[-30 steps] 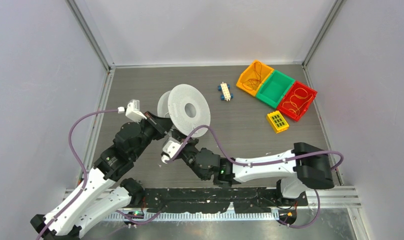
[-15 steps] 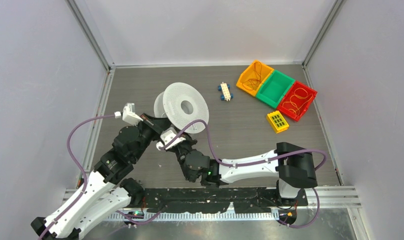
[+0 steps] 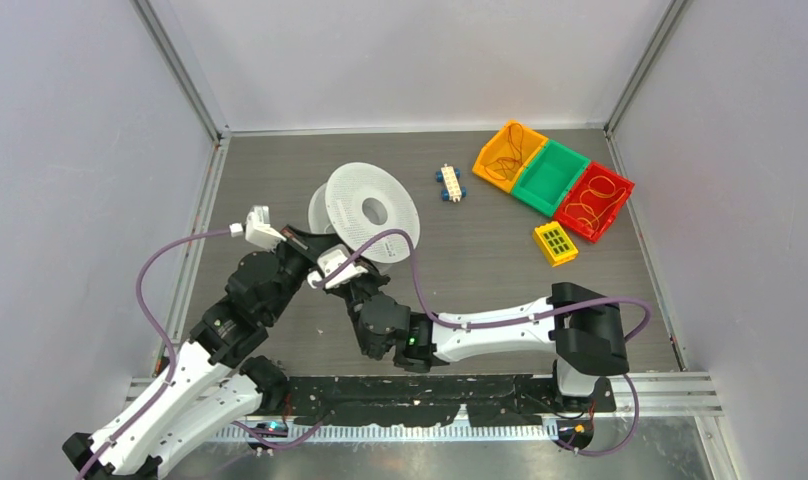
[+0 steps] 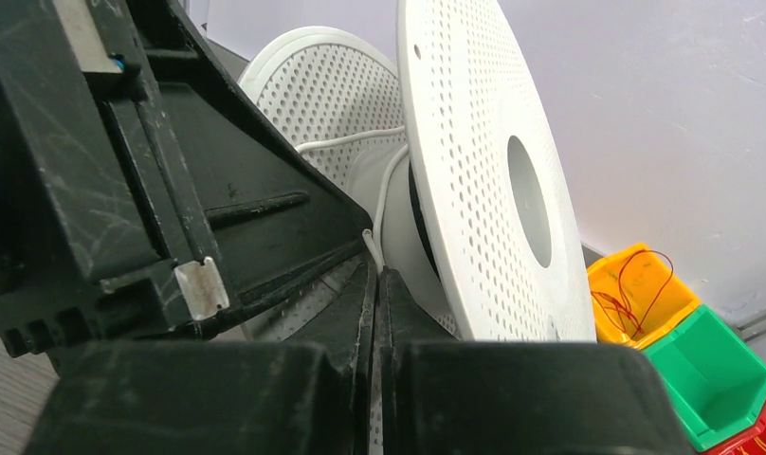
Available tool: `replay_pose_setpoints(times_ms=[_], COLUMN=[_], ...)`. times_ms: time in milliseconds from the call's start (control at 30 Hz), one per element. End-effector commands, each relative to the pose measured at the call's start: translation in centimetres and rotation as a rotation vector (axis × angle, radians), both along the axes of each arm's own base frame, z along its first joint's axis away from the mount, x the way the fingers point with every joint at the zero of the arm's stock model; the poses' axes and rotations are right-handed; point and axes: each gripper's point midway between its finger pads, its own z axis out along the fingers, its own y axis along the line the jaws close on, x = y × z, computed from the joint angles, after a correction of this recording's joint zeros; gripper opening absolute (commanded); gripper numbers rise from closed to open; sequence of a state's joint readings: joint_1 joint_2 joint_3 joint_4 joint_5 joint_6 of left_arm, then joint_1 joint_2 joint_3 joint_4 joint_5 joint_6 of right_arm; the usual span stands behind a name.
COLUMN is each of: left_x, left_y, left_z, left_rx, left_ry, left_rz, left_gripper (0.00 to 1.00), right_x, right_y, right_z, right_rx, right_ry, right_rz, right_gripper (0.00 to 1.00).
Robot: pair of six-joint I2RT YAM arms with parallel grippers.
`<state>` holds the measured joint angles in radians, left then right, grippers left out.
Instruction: Wrap the cables
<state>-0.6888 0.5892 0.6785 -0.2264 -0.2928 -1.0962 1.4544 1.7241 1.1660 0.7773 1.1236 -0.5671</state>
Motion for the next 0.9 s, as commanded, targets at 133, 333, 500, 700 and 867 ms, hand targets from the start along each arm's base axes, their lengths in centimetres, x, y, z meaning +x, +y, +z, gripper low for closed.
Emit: replay_pose_setpoints(times_ms=[133, 333, 500, 700, 867], left_x=[-0.1, -0.1, -0.1, -0.2, -0.1], left_y=[-1.5, -1.3, -1.7, -1.2, -0.6], left_z=[2.6, 2.4, 1.6, 2.2, 2.7], left_rx=[-0.089, -0.091, -0.119, -0.114, -0.111], left_ry=[-0.060, -0.046, -0.012, -0.020, -0.032], left_rz=[-0.059, -0.052, -0.061, -0.039, -0.016], left_gripper=[0.00, 0.00, 0.00, 0.00, 0.00], right_x=[1.1, 0.8, 0.2, -1.1, -2.9], right_y=[-1.6, -1.9, -2.0, -2.7, -3.1], right_z=[0.6, 0.4, -0.1, -0.3, 0.0], right_rx=[0.112, 0.057, 0.002, -0.006, 0.027], right_ry=[0.015, 0.021, 0.033, 0.060, 0.106], right_rz=[-0.050, -0.032, 0.002, 0.095, 0.211], right_gripper=[0.05, 0.16, 0.21, 0.30, 0.41])
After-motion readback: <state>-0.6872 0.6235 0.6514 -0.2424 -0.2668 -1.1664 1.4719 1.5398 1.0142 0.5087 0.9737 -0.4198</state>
